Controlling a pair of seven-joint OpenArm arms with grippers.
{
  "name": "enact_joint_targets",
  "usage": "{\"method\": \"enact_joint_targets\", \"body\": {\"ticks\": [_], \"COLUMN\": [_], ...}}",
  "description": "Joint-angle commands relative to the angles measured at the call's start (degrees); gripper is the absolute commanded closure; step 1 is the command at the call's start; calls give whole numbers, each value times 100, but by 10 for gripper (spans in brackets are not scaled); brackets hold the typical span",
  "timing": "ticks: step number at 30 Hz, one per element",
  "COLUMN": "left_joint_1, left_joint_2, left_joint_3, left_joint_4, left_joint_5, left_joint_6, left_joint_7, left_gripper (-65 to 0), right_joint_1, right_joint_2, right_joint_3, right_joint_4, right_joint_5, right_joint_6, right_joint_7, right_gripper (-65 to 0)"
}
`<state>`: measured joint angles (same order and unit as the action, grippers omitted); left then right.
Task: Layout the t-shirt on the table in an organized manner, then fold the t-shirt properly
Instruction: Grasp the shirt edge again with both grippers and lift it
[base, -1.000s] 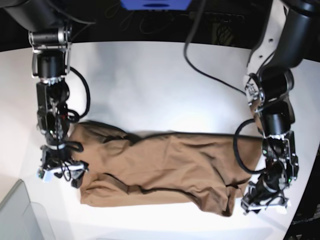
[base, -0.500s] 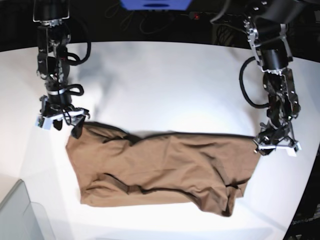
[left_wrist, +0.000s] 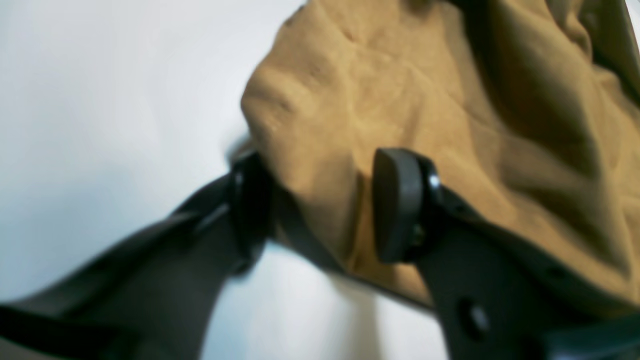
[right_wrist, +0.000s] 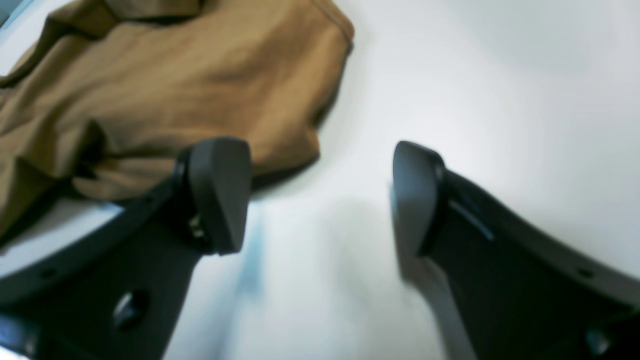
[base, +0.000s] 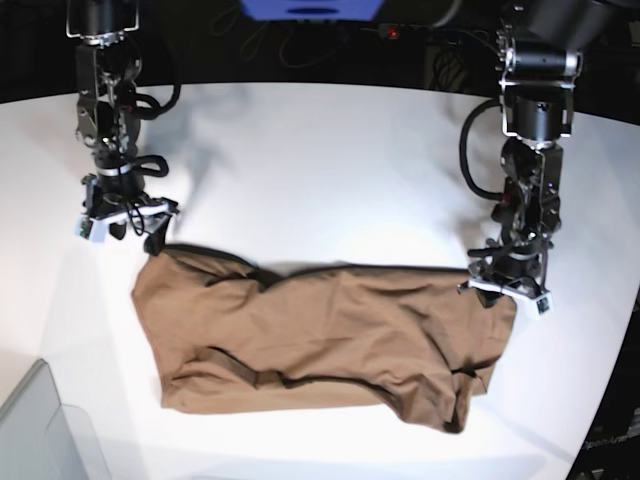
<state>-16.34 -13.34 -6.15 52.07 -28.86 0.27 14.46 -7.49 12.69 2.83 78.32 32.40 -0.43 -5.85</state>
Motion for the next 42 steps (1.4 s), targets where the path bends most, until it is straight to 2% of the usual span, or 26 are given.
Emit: {"method": "enact_joint_targets", "body": {"ticks": [1,4,7,10,14,20,22,24,27,29,31,35,38,42], "left_joint_1": [-129,-129,-129,-129,-85,-32,-32,3,82,135,267,645,882,935], "left_joint_2": [-59,-59,-85,-208,-226,-349,-349,-349,-349,-349,-340,-182,-103,-94], "left_joint_3": [-22,-22,-22,-22,-22,-22,-22,-31,-40,-40,-172,-769,-1306,-1640], "left_joint_4": [89,116,124,133,388,705,713,713,889,1127,1443,2401,3272,3870], "left_joint_5": [-28,-37,-37,-90,-90,-90,-90,-90,-90,-90,-90,-98,-98,-98], "left_joint_6": [-5,-5,3,12,30,39,39,39,39,39,39,39,39,39], "left_joint_7": [-52,-52,-52,-44,-44,-35,-35,-35,115,352,510,915,1442,1873], "left_gripper": [-193,0,-22,0,-1,-1,-1,-1,-1,-1,-1,-1,-1,-1], "right_joint_1": [85,252,366,604,823,832,797,727,463,243,6,-443,-662,-531], "right_joint_2": [72,63,37,28,28,-86,-95,-95,-60,-51,-25,151,309,318], "right_joint_3": [20,-24,-32,-191,-578,-797,-797,-806,-797,-780,-753,-753,-701,-384], "right_joint_4": [-4,-215,-496,-725,-980,-971,-962,-953,-602,-197,374,1631,2423,2590], "right_joint_5": [26,26,26,26,26,26,34,34,34,34,34,43,43,43], "right_joint_6": [56,73,73,82,82,82,82,82,82,82,82,82,73,73], "right_joint_7": [158,132,132,123,150,167,150,114,114,114,114,114,114,106], "right_gripper": [-448,-450,-450,-451,-451,-440,-381,-266,-19,0,-23,0,0,0]}}
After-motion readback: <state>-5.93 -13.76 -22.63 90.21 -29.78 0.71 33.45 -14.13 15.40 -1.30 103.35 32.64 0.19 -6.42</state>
